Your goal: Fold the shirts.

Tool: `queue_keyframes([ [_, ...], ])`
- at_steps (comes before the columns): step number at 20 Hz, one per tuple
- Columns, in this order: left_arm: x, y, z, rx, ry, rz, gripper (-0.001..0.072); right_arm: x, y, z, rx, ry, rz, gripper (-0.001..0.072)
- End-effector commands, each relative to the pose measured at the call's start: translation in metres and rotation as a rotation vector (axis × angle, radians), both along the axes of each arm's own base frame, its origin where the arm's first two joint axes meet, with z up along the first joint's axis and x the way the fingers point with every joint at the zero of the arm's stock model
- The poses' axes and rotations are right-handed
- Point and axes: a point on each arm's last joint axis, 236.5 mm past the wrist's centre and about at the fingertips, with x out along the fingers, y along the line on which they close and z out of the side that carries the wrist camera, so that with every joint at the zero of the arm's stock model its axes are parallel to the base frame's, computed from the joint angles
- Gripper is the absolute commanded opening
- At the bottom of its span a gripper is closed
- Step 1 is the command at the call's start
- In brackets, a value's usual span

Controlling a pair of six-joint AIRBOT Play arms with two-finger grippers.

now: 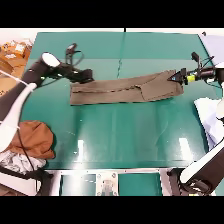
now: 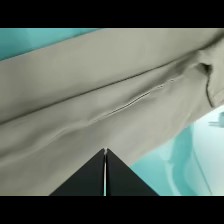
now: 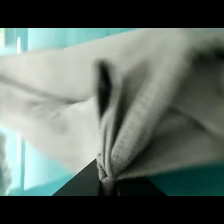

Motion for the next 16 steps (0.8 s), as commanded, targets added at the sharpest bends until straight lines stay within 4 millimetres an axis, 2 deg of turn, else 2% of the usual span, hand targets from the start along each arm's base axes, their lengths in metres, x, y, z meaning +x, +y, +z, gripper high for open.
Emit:
queue_keyframes([
  [1, 0.003, -0.073, -0.01, -0.012, -0.13, -0.033, 0.0022, -0.028, 0.026, 0.068, -0.008, -0.008, 0.09, 0.0016],
  [4, -0.011, -0.135, -0.04, -0.084, -0.088, -0.045, 0.0023, -0.047, 0.055, 0.136, -0.051, -0.072, 0.097, 0.0017],
  [7, -0.016, -0.181, -0.057, -0.149, -0.048, -0.061, 0.0023, -0.064, 0.084, 0.179, -0.073, -0.125, 0.11, 0.0017],
  [9, -0.017, -0.205, -0.062, -0.186, -0.033, -0.074, 0.0023, -0.069, 0.099, 0.188, -0.071, -0.123, 0.119, 0.0017],
  [11, -0.019, -0.222, -0.065, -0.227, -0.011, -0.066, 0.0023, -0.071, 0.11, 0.187, -0.065, -0.106, 0.128, 0.0018],
  [14, -0.025, -0.228, -0.081, -0.237, 0.033, -0.065, 0.0023, -0.061, 0.123, 0.184, -0.066, -0.125, 0.116, 0.0017],
  [16, -0.031, -0.228, -0.081, -0.237, 0.056, -0.087, 0.0023, -0.056, 0.128, 0.182, -0.061, -0.131, 0.108, 0.0017],
])
